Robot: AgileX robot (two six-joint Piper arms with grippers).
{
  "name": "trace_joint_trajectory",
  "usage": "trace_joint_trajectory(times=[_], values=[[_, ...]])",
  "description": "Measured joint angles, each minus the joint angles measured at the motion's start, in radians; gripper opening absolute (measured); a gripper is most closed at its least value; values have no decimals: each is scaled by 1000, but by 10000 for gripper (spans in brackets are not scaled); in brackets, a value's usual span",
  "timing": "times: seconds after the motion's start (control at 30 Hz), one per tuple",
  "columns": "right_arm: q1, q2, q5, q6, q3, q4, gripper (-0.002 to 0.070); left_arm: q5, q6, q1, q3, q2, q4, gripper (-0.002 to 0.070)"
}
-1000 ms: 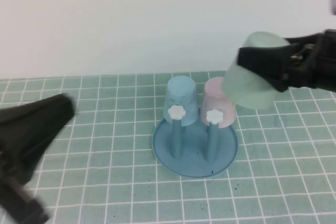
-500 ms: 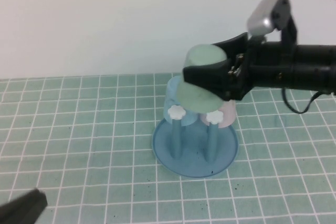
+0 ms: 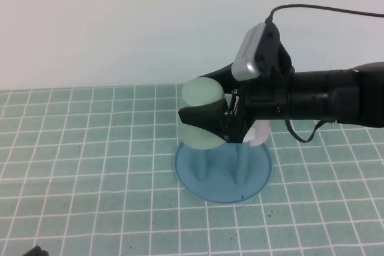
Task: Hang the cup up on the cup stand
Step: Place the cup on the cup holder
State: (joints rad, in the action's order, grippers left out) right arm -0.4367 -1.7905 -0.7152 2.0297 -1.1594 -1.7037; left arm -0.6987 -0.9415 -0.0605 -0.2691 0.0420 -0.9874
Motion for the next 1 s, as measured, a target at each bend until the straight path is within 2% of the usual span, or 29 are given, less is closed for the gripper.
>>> trace_joint_trajectory(times=[0.4,0.73,0.9,1.0], values=[[0,-85,17,14,-43,0,585,290,-33,0,26,-16,148,1],[0,-145,17,40,-45,0,589,673,-27,0,139,-16,128,1],[0,-155,10,40,-45,0,660,881,-15,0,250,-16,113,1],[0,-155,3,40,-47,0,683,899,89,0,275,-16,242,1]])
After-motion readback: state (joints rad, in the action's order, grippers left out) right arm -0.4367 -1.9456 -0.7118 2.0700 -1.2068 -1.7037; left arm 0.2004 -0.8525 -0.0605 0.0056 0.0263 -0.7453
